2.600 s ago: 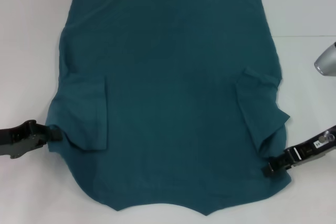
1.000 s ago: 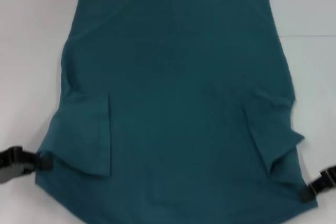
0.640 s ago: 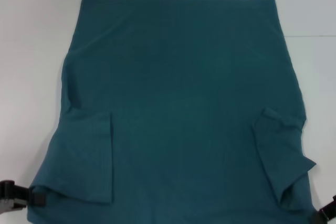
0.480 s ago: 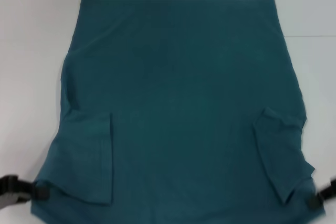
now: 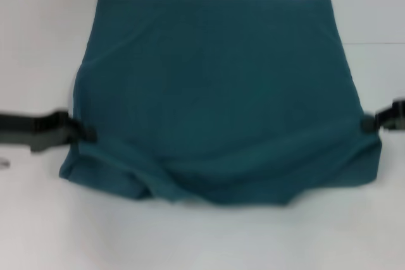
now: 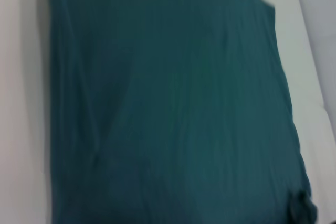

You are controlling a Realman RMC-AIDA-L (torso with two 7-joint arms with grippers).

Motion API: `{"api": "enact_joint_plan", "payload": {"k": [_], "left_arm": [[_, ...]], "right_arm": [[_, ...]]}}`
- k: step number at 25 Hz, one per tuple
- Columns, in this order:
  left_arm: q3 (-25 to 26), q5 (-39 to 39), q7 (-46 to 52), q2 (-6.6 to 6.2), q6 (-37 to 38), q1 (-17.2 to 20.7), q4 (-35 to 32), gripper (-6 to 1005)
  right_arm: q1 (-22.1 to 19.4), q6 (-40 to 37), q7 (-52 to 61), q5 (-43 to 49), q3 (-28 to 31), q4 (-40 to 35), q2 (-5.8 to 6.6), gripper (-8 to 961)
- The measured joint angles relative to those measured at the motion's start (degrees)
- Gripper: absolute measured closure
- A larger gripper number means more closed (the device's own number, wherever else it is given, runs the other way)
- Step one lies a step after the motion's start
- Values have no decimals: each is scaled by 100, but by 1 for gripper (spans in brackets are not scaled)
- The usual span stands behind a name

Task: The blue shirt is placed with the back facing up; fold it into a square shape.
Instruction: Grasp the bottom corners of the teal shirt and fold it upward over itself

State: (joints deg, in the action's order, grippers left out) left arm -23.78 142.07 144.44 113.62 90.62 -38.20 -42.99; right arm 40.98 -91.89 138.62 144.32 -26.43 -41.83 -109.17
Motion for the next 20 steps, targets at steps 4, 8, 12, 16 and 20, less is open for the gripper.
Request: {"api": "enact_joint_plan", "payload": {"k": [4, 8, 12, 16, 20], "left_arm": [[-404, 30, 368, -195, -783, -403, 225, 983], [-923, 41, 540, -173, -1757, -725, 417, 983], [-1381, 43, 553, -16, -2906, -946, 753, 982], [-1859, 49, 555, 156, -3864, -1017, 933, 978], [-2189, 56, 556, 208, -4502, -1118, 1148, 969]], "right_arm": [[80, 573, 157, -401, -46, 4, 66, 915], [270, 1351, 116, -497, -133, 23, -56, 913], [443, 2379, 7, -482, -649, 265, -243, 911], [619, 3289, 31, -463, -1204, 655, -331, 909], [748, 3832, 61, -457, -1550, 845, -396, 907]]}}
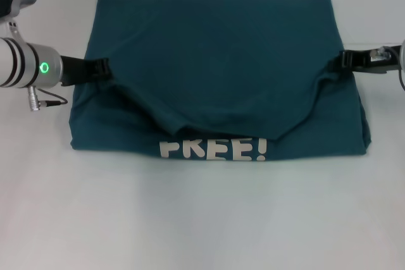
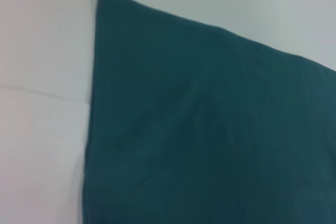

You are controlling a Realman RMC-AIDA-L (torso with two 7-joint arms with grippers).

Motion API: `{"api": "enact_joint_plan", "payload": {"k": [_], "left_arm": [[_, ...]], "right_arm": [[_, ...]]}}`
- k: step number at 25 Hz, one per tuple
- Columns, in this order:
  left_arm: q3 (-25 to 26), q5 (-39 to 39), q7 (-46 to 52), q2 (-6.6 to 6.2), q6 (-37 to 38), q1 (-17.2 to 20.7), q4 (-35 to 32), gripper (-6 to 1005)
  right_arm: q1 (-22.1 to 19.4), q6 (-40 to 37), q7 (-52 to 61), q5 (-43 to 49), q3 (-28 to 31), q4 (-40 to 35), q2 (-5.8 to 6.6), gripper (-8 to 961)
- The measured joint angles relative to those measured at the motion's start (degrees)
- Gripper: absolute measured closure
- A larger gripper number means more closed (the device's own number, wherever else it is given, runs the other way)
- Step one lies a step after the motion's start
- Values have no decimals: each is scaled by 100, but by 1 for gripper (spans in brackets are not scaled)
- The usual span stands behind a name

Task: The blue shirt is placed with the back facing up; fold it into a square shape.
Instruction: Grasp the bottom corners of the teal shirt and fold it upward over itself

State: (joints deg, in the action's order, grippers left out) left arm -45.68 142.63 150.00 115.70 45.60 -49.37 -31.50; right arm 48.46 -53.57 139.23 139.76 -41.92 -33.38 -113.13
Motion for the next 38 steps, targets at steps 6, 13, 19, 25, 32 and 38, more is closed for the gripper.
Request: {"api": "enact_joint_plan", "payload": {"k": [6, 13, 19, 25, 32, 38], "left_arm": [[-69, 5, -1, 4, -431, -144, 123, 956], [-83, 83, 2, 5, -761, -329, 274, 942], [-87, 203, 3, 45, -989, -438, 373, 929], [-90, 227, 3, 53, -1098, -460, 374, 916], [-86, 231, 9, 73, -1186, -468, 369, 901], [-82, 274, -85, 173, -1258, -464, 310, 888]], "right_arm": [[103, 450, 40, 0, -79, 26, -21, 903], [251, 626, 51, -1, -83, 72, 133, 900], [322, 819, 52, 3, -84, 201, 191, 896], [370, 957, 41, 7, -96, 292, 203, 893], [480, 1087, 43, 8, -175, 331, 204, 889], [532, 1195, 54, 8, -453, 437, 173, 886]]}}
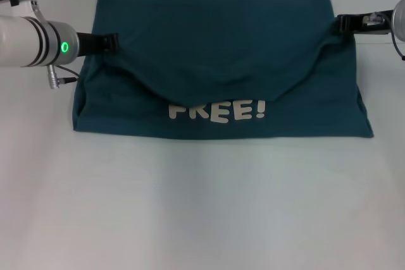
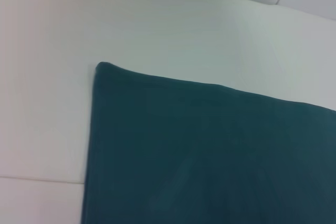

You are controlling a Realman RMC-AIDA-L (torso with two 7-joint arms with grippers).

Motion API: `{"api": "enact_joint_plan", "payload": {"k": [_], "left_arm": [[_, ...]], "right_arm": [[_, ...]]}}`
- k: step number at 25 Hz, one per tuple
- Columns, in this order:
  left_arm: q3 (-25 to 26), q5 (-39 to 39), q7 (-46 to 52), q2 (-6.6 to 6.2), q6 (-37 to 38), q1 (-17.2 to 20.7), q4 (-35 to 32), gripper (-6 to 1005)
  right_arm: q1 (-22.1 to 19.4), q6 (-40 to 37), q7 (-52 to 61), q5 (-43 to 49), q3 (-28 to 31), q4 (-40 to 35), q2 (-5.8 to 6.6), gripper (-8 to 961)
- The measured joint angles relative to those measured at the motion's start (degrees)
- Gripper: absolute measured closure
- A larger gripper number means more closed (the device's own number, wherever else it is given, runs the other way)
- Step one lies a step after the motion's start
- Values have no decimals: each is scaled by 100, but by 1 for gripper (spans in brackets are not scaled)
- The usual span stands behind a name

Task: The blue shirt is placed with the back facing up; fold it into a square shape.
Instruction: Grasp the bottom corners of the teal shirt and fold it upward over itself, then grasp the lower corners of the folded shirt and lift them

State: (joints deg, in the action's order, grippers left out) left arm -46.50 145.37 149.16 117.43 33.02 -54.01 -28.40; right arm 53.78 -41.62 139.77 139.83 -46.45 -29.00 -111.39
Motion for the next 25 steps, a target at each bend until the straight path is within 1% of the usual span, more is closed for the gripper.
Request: {"api": "enact_joint_plan", "payload": {"k": [4, 8, 10, 13, 15, 17, 19, 20, 21, 22, 25], "left_arm": [[2, 8, -25, 12, -25, -16, 38, 880], [41, 10, 150, -1, -55, 22, 40, 871], [49, 9, 248, -3, -50, 73, 15, 867], [38, 4, 465, 5, 28, 205, -123, 773], [36, -8, 530, 58, 182, 341, -357, 710], [74, -33, 657, 165, 489, 624, -923, 630], [152, -136, 788, 245, 769, 918, -1461, 532], [232, -316, 823, 265, 974, 1109, -1744, 483], [297, -515, 811, 268, 1162, 1271, -1889, 434], [349, -821, 738, 230, 1380, 1437, -1949, 391], [435, -1690, 430, 64, 1984, 1840, -1886, 264]], "right_arm": [[-4, -14, 1, 9, -195, 36, 25, 884], [34, 72, 24, 90, -227, 247, 108, 882], [44, 156, 84, 96, -219, 300, 140, 805], [10, 158, 211, 97, -213, 300, 178, 690], [-46, 29, 266, 73, -176, 216, 209, 610], [-162, -298, 277, -45, -67, 6, 229, 529], [-391, -821, 214, -297, 97, -365, 223, 449], [-553, -1131, 161, -501, 180, -567, 204, 427], [-736, -1429, 92, -734, 267, -752, 189, 405], [-945, -1785, -12, -1037, 362, -889, 178, 382], [-1473, -2661, -433, -1927, 612, -958, 187, 316]]}}
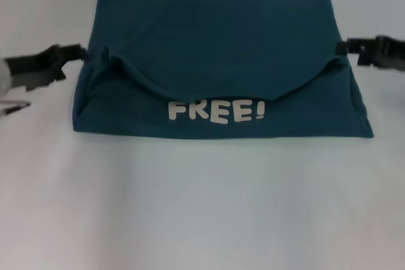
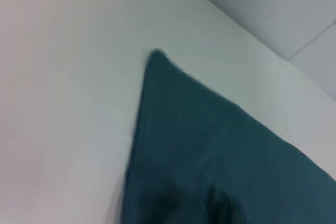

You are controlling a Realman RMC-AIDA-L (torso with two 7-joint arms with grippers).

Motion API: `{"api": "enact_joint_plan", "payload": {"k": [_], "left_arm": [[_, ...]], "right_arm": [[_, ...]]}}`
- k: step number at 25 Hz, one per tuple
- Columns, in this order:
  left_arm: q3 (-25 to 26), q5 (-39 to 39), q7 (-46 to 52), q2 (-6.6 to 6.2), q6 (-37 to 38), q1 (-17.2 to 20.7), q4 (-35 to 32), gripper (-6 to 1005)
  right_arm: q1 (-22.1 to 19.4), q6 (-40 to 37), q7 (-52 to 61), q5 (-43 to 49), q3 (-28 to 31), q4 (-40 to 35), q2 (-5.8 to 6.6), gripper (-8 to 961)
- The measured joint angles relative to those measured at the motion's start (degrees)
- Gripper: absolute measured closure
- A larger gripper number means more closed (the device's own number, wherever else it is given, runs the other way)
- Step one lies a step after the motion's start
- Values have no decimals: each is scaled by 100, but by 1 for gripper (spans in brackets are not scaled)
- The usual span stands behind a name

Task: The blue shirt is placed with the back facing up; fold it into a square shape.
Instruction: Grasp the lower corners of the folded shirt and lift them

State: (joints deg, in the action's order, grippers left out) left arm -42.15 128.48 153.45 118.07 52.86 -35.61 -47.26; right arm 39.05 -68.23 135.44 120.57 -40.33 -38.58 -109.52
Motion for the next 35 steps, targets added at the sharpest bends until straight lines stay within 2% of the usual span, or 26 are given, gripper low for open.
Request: {"api": "enact_joint_plan", "payload": {"k": [1, 3, 7, 10, 14, 24, 35], "left_arm": [[76, -356, -192, -75, 265, 164, 91, 221], [289, -718, -549, -130, 620, 324, 250, 221], [793, -1041, -1536, -145, 1053, 445, 672, 221], [1041, -1158, -2626, -92, 941, 453, 981, 221], [1115, -1188, -3340, 18, 455, 450, 1208, 220], [664, -1168, -3372, 36, -106, 221, 1569, 220], [490, -1124, -3372, 63, -285, 186, 1783, 245]], "right_arm": [[-172, -252, -146, -259, 74, 43, 14, 294], [-517, -783, -460, -740, 218, 153, 37, 249], [-1041, -1493, -985, -1181, 459, 242, 14, 126], [-1257, -1704, -1229, -1225, 579, 264, -25, 126], [-1325, -1712, -1342, -1228, 616, 398, -5, 126], [-1253, -1684, -1419, -1215, 622, 466, 28, 127], [-1296, -1622, -1394, -1229, 623, 510, 36, 127]]}}
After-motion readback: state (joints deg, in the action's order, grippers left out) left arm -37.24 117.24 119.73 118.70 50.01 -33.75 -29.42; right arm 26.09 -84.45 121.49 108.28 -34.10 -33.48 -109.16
